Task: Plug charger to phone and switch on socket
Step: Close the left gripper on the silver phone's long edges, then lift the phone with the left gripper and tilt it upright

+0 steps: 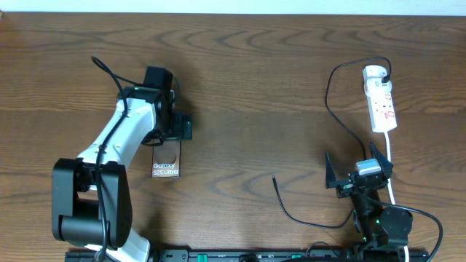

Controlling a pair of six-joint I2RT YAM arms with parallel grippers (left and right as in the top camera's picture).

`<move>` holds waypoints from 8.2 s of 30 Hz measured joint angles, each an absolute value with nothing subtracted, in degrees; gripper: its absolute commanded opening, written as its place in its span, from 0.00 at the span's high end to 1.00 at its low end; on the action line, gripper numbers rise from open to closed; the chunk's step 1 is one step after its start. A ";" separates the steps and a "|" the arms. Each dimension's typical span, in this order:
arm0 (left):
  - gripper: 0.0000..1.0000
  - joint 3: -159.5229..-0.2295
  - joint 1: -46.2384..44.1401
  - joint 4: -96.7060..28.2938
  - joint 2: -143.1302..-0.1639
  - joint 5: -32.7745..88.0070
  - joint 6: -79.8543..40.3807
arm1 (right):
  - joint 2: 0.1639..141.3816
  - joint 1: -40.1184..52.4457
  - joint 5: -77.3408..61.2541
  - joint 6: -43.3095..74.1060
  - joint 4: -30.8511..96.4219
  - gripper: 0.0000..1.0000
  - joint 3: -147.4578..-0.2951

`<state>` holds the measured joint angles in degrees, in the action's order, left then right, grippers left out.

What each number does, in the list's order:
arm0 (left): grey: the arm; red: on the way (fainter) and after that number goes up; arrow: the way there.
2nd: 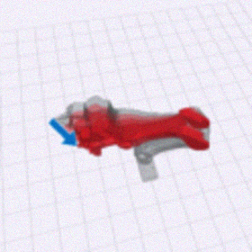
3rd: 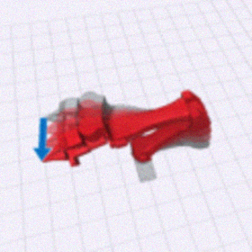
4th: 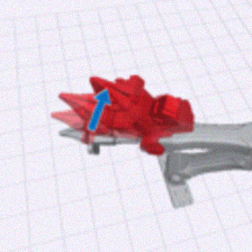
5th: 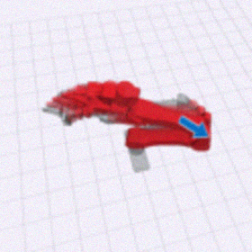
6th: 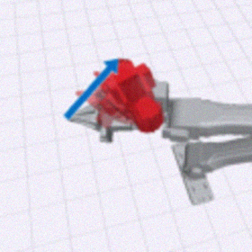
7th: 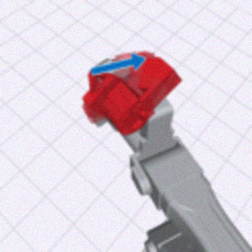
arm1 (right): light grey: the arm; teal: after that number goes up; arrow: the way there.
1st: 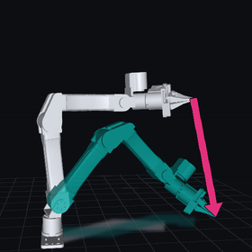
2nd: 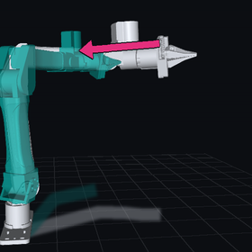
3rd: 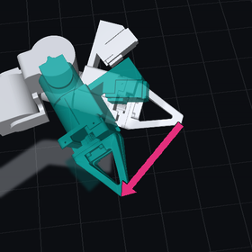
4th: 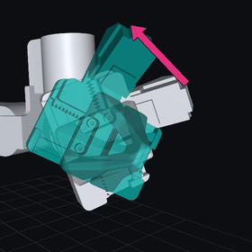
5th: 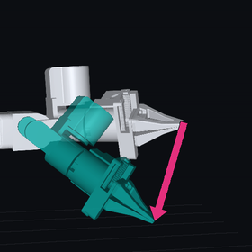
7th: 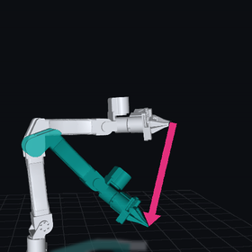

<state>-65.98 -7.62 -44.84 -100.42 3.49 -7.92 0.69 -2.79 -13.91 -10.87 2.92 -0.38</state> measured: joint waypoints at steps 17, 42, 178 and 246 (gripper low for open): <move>0.02 -59.83 -7.62 -41.01 -100.42 3.01 -7.97 | 0.69 -2.79 -13.91 -10.90 2.92 0.01 -0.38; 0.02 -56.10 -7.62 -38.28 -100.42 2.76 -7.86 | 0.69 -2.79 -13.91 -10.90 2.92 0.01 -0.38; 0.92 -60.29 12.73 -24.01 -76.12 61.45 -71.31 | 0.69 -2.79 -13.91 -10.87 2.92 0.01 -0.38; 0.93 -60.36 -1.63 -40.88 -76.49 14.39 -54.19 | 0.69 -2.79 -13.69 -11.86 2.79 0.01 -0.38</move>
